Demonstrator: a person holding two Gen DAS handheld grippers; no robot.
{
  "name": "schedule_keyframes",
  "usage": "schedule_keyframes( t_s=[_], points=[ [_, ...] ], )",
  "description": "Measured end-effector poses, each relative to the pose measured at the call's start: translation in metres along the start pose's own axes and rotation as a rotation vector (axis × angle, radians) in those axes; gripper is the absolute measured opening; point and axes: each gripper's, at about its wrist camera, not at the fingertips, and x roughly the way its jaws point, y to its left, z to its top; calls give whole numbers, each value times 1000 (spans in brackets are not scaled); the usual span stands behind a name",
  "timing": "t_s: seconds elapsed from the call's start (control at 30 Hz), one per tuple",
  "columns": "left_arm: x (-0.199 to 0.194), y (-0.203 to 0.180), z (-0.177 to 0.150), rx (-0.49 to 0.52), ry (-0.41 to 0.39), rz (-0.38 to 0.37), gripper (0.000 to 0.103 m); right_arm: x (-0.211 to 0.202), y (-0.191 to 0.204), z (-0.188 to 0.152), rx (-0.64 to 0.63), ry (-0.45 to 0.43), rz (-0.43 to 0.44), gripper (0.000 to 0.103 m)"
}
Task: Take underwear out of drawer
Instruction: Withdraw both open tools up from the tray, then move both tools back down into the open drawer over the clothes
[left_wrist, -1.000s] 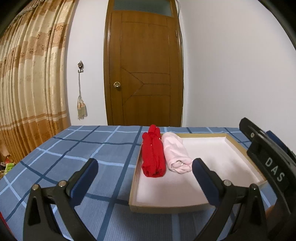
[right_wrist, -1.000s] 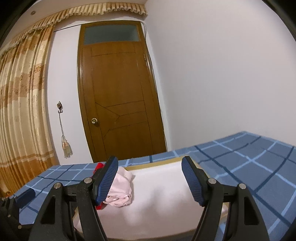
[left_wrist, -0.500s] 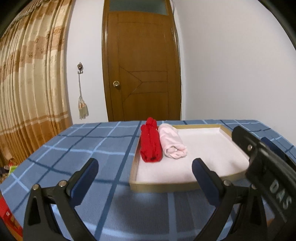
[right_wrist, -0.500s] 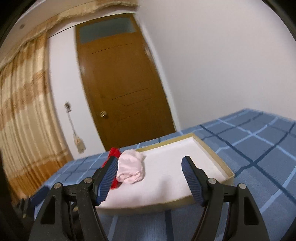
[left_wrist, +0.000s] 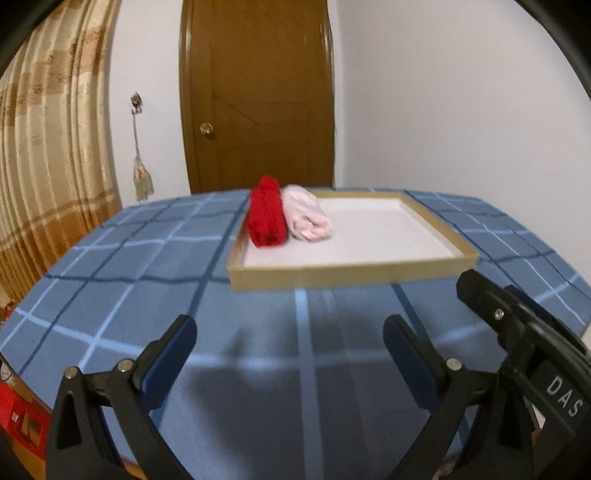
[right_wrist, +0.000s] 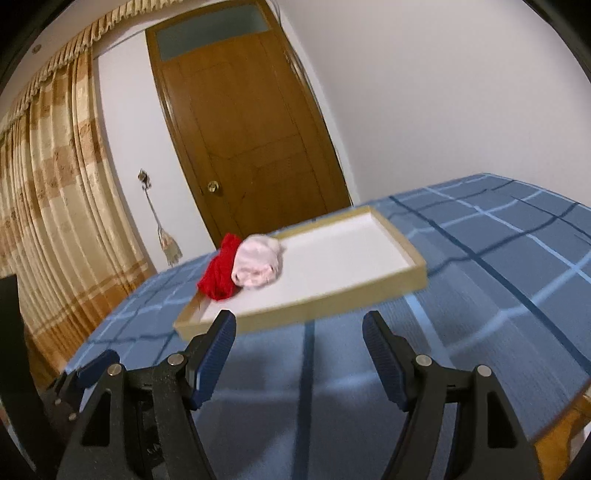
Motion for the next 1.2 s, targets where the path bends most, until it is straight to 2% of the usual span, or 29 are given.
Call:
schedule_keyframes(
  t_s=[0.23,0.53,0.73,1.07,1.2],
  points=[
    [-12,-7,-23,13,107,-41,102,-28,-10,-14,-31,85,25,73],
    [-29,-12,-52,74,200,-72,102,-67,-25,-34,-51,169,57,73],
    [-29,-17,-77,99,319,-151,102,-88,-52,-48,-22,246,45,73],
    [-16,-63,-124,288,542,-248,102,-103,-87,-85,26,430,0,73],
    [-4,-78,-143,346,646,-271,102,-105,-96,-92,52,461,4,73]
  ],
)
